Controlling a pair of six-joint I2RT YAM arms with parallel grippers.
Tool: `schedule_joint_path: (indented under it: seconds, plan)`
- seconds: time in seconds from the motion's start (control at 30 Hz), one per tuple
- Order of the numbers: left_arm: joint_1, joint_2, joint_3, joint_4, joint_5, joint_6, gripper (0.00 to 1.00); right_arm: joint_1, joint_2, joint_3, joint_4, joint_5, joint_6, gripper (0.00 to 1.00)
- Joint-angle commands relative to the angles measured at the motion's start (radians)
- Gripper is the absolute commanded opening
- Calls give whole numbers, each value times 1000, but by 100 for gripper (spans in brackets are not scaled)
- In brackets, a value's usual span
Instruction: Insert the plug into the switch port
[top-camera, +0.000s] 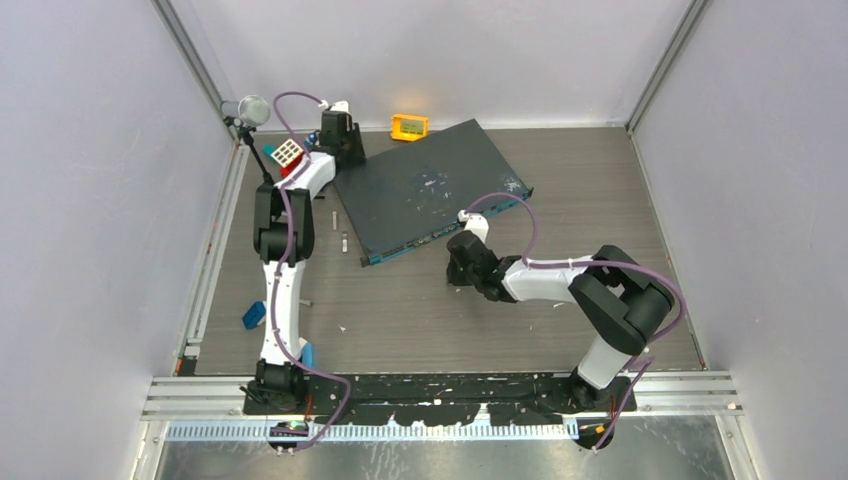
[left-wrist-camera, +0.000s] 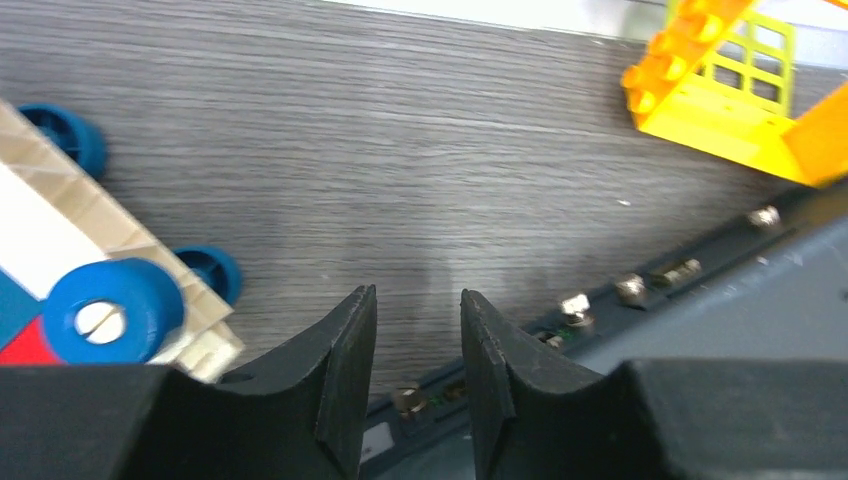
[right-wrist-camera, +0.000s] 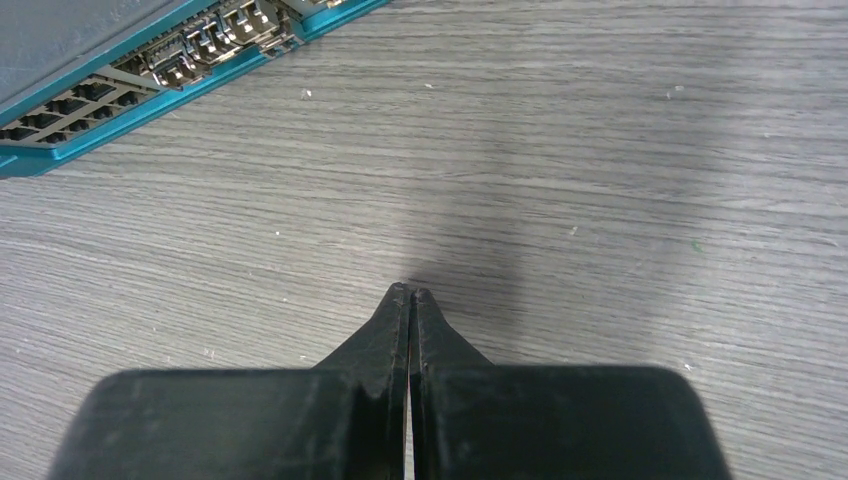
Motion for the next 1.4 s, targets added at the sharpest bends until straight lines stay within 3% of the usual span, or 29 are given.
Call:
schedule_joint_path:
  seconds: [0.0,0.13,0.43,0.83,1.2,1.37]
  plan:
    - [-9,51,92,-211,197,54,36,3,13,46,-3,-1,-24,3]
    - [-7,78,131,-300,251,69,31,3,42,33,88,-17,-52,5]
    - [-6,75,124,-296,319,86,29,9,141,30,290,-16,-105,8]
    - [8,60,83,-238,347,69,27,60,213,172,204,6,-139,7]
    - [13,69,95,-244,362,64,23,61,282,305,37,148,-127,3]
    - [13,72,97,-244,364,65,21,58,301,320,38,161,-124,3]
